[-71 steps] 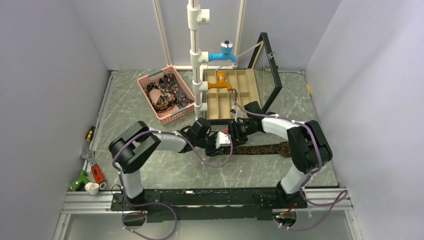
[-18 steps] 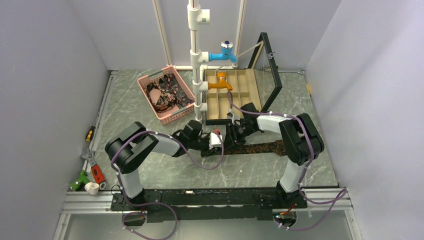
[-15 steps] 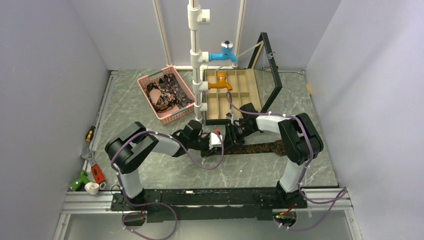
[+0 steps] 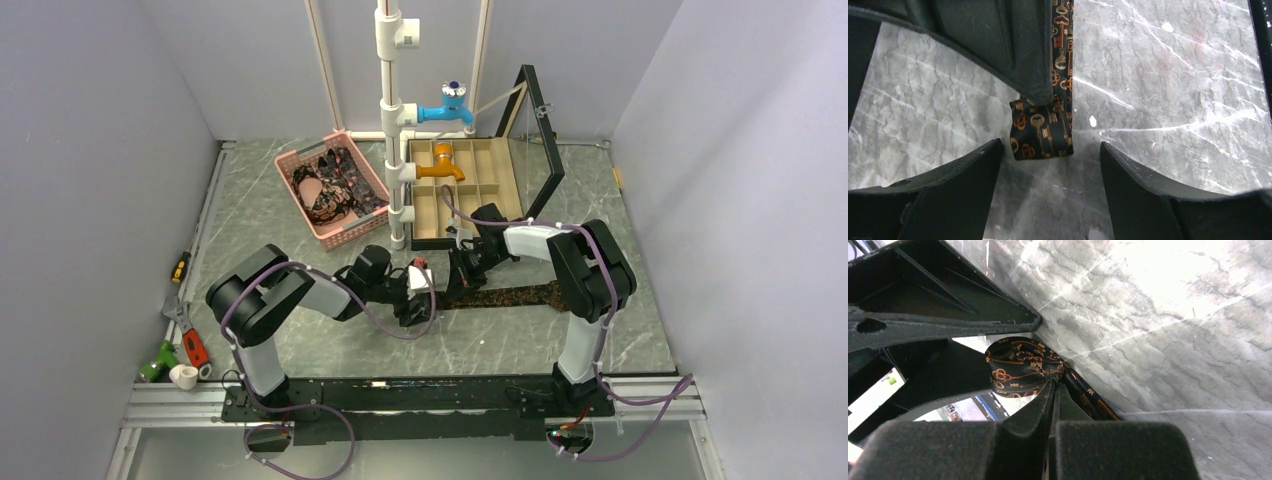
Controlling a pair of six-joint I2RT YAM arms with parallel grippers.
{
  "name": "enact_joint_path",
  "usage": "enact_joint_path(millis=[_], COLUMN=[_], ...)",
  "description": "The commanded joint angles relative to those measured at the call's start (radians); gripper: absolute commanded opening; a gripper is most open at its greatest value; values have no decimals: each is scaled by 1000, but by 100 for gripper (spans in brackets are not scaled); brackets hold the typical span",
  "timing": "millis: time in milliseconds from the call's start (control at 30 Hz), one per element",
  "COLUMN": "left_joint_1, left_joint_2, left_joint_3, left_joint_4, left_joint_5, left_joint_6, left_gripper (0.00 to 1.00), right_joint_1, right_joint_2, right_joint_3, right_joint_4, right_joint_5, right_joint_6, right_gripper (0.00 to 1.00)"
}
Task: Roll the ties
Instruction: Roll the tie at the center of the board.
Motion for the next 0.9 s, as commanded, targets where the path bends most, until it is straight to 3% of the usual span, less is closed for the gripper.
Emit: enact_joint_path(millis=[0, 167, 467, 567, 700, 867], left_joint_1=[18, 16, -9, -23, -39, -42], left_joint_2=[13, 36, 113, 149, 149, 81], left_joint_3=[-67, -78, -12, 1, 0, 7], left_joint_4=[66, 156, 236, 277, 247, 85], left_joint_5=[25, 49, 47, 41, 36, 14], left_joint_6=[-77, -103, -152, -174, -164, -90], left_gripper=[75, 68, 66, 58, 39, 32], right_joint_1=[1, 3, 11, 14, 14, 31], right_joint_2=[47, 46, 35, 34, 24, 1], right_joint_3=[0, -1, -25, -29, -33, -48], right_joint_4=[-45, -71, -51, -43, -24, 26], right_joint_5=[148, 183, 152, 142, 120, 66], right_joint_6=[-37, -61, -52, -52, -46, -13], right_gripper=[0, 0, 0, 0, 0, 0])
